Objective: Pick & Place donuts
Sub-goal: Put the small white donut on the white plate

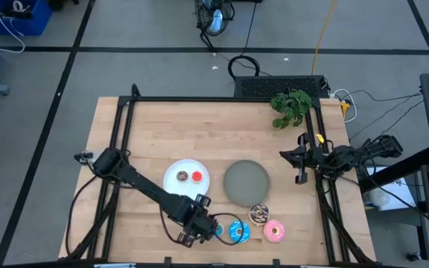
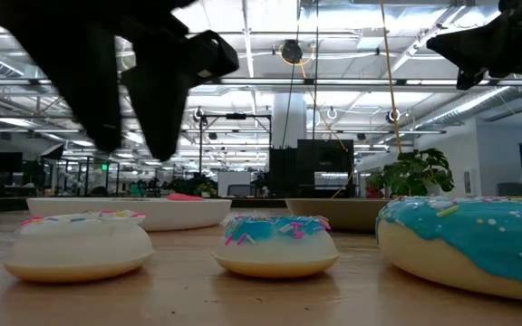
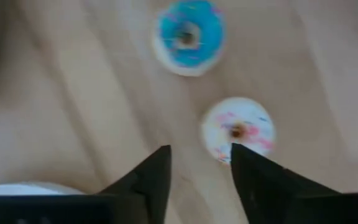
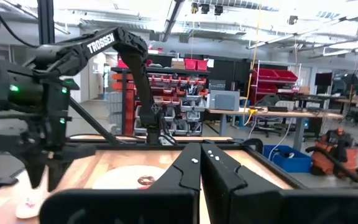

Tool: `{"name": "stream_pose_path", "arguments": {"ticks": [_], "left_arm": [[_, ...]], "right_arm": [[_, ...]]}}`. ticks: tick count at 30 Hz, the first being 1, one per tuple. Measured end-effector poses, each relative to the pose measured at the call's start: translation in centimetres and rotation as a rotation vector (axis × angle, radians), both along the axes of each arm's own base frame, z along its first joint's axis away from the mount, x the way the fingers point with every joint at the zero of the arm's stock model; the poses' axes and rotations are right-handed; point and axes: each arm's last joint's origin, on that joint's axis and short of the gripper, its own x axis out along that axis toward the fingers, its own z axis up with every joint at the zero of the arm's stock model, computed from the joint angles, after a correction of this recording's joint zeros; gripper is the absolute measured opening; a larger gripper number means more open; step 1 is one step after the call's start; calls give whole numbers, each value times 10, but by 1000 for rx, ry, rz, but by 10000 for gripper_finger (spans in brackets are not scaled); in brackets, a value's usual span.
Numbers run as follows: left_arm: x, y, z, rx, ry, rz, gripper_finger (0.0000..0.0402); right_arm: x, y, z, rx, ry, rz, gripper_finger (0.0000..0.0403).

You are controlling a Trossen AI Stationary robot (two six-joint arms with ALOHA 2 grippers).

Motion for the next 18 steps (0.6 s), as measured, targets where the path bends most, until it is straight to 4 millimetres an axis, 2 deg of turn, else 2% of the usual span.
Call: {"name": "stream_pose_path", "arguments": {"ticks": [4,7,14,18], "left_arm": [[-2,-6,0,-5,-12,-24,224],[0,-7,-1,-8,-24,-24,240],[5,-10,-9,-18,-46,-22,246],[8,-12,-22,-2,-26,-21,246]], "right_arm": [[0,0,0,-26,-1,-4,0],[0,0,1,-25,-2,-4,0],[0,0,0,-25,-1,-2,0],[0,0,0,-27,1,-2,0]]}}
